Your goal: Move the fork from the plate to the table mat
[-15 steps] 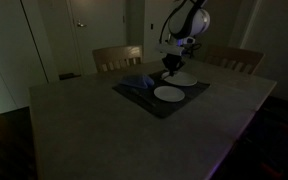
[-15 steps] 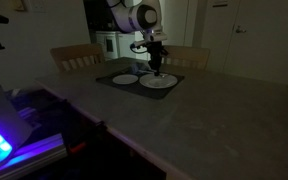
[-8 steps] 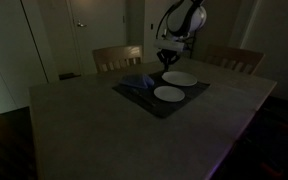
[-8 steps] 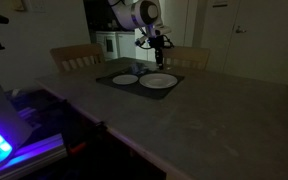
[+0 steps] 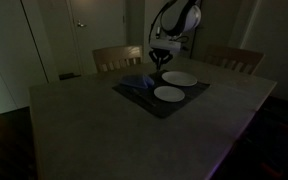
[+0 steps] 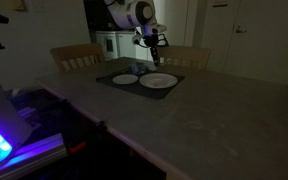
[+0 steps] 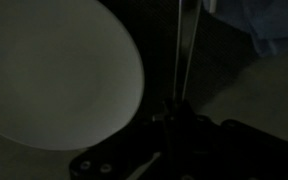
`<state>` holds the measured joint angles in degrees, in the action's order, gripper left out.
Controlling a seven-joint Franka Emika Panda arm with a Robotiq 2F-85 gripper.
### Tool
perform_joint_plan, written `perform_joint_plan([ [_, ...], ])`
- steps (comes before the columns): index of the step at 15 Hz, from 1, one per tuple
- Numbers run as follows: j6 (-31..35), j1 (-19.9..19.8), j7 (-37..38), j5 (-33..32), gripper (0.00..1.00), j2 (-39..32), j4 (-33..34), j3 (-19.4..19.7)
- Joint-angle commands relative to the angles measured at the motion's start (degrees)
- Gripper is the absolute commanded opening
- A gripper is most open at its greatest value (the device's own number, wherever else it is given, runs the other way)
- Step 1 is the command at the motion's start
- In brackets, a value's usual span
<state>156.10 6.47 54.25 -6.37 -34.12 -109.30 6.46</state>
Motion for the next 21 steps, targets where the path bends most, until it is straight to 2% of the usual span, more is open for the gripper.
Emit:
perform_joint_plan([
  [1,5.9,0.3,-4.5,2.5,0.02,-3.2,1.2,-0.3],
  [5,11.0,-0.7,-8.5,6.3,0.02,-7.6,3.3,-0.3],
  [12,10.2,-1.7,-16.2,11.9,0.02,-11.7,7.7,-0.6],
  [17,9.3,0.3,-16.4,12.5,0.03,-12.3,8.1,1.8],
  [18,8.9,0.8,-16.0,12.4,0.33,-12.3,8.2,2.4],
  [19,8.6,1.4,-15.6,12.2,0.35,-12.1,7.9,3.2],
  [21,8.2,2.4,-14.8,12.2,0.48,-11.4,7.3,4.5],
])
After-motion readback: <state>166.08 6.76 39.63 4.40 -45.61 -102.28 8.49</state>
